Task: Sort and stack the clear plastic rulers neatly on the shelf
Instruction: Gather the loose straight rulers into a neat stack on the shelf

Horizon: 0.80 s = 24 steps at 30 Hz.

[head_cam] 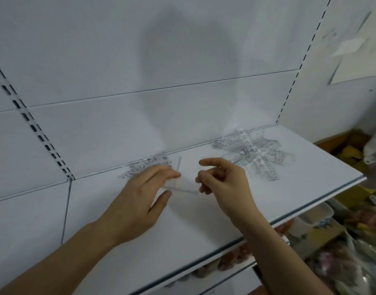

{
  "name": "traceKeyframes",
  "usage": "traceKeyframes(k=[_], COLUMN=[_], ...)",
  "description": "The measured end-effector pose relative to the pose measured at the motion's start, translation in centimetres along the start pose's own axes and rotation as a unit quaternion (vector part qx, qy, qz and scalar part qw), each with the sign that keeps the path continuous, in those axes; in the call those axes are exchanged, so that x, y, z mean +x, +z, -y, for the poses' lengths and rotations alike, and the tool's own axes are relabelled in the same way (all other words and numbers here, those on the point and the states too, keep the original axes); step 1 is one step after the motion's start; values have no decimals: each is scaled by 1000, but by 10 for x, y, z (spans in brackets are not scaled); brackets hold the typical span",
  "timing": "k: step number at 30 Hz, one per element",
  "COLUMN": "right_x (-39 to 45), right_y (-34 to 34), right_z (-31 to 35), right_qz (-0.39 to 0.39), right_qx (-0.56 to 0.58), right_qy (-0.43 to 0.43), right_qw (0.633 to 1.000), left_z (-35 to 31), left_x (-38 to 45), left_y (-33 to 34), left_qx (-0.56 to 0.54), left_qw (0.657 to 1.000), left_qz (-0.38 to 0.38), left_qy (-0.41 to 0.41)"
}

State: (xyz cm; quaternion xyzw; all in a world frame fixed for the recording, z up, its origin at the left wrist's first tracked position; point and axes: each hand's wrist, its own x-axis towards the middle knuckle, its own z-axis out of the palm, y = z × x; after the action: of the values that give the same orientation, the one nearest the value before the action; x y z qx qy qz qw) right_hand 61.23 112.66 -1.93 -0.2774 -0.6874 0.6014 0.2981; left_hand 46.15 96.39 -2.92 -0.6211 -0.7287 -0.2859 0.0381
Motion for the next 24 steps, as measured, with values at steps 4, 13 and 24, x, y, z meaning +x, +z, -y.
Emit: traceKeyframes(k=[4, 13, 24], right_x=[42, 73, -16], right_y=[20, 62, 122], right_z=[2, -9, 21], right_qz=[12, 33, 228], right_qx=[-51, -270, -438], right_qy=[13, -82, -296], right_qw=[999, 959, 818], left_z=[31, 62, 69], left_x=[-25, -104, -157], left_y=[-14, -39, -93], left_qx=[89, 183, 177], left_qw=[980, 912, 906], left_qz=[-31, 67, 44], left_qy=[-173, -360, -382])
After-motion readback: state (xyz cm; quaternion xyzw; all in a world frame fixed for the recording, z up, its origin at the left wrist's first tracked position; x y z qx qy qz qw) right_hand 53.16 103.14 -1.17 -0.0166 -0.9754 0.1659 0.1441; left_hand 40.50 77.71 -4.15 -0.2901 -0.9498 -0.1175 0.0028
